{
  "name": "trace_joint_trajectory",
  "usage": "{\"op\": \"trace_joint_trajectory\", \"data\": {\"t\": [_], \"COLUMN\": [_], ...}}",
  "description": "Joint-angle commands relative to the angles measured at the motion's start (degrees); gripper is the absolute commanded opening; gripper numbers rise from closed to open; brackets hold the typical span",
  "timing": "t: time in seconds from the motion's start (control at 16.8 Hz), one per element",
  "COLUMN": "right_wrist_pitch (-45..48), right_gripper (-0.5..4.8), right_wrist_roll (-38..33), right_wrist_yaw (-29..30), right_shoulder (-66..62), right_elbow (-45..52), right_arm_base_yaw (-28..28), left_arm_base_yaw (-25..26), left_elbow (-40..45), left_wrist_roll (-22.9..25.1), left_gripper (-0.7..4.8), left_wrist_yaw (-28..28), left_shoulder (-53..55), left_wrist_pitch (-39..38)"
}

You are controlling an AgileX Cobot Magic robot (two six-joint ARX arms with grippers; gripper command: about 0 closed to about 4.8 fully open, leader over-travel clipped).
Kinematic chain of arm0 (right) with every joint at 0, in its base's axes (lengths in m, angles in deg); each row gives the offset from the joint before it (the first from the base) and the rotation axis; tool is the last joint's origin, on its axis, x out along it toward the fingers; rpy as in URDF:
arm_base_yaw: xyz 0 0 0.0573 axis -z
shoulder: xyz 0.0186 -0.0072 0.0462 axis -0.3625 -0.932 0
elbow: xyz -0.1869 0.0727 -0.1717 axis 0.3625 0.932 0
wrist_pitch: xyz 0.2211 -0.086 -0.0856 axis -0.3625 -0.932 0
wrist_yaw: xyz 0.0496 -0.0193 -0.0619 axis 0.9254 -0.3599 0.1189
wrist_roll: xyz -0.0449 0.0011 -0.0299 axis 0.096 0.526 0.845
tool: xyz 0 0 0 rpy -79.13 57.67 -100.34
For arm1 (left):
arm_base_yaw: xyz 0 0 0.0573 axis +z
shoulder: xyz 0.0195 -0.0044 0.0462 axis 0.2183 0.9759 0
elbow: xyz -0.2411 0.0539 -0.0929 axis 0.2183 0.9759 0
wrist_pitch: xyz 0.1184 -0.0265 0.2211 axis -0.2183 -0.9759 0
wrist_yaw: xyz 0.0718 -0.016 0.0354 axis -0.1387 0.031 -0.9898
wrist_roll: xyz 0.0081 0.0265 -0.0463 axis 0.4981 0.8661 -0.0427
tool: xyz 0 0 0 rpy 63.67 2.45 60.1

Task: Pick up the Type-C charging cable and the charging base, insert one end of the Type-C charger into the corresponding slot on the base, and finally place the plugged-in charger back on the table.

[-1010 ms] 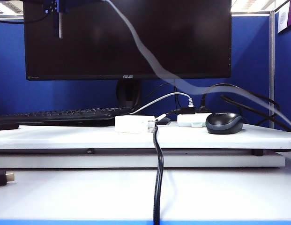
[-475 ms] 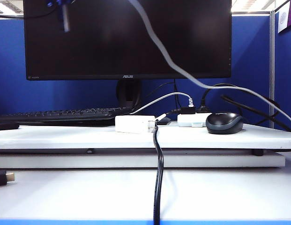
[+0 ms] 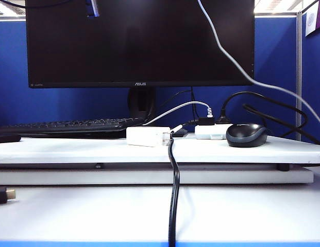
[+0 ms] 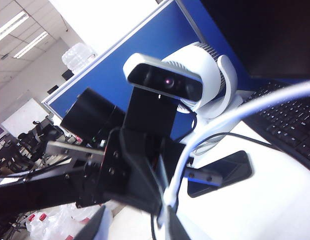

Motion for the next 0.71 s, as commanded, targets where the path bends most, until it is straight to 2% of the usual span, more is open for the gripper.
{"op": "trace_joint_trajectory", "data": {"t": [0.06,0.18,0.48,0.53,0.65,0.71], "right_wrist_pitch": [2.0,2.0,2.1,2.1,2.0,1.6], "right_gripper": [1.53,1.48,1.44,-0.13,-0.04,-0.04], "right_wrist_roll": [-1.6,-2.8,-2.8,-2.8,-3.1,-5.4], "right_wrist_yaw": [0.4,1.4,2.7,2.7,3.5,4.9], "right_shoulder": [-0.6,-1.3,-1.3,-1.3,-1.3,-1.3], "right_elbow": [-0.3,-0.3,-0.3,-0.3,-0.3,-0.3], "right_arm_base_yaw": [0.0,0.0,0.0,0.0,0.0,0.0], "left_arm_base_yaw": [-2.7,-6.3,-6.1,-6.2,-6.1,-6.1], "left_elbow": [-0.2,-0.2,-0.2,-0.2,-0.2,-0.2], "left_wrist_roll": [0.2,0.5,0.3,0.2,-0.4,-0.4], "left_gripper": [-0.05,-0.05,-0.05,-0.05,-0.04,0.61], "left_wrist_yaw": [0.3,0.1,-1.4,-1.4,-1.4,-0.7], "left_shoulder": [-0.3,-0.3,-0.3,-0.3,-0.3,-0.3], "left_wrist_pitch": [1.0,2.2,4.1,4.2,6.1,6.1]}}
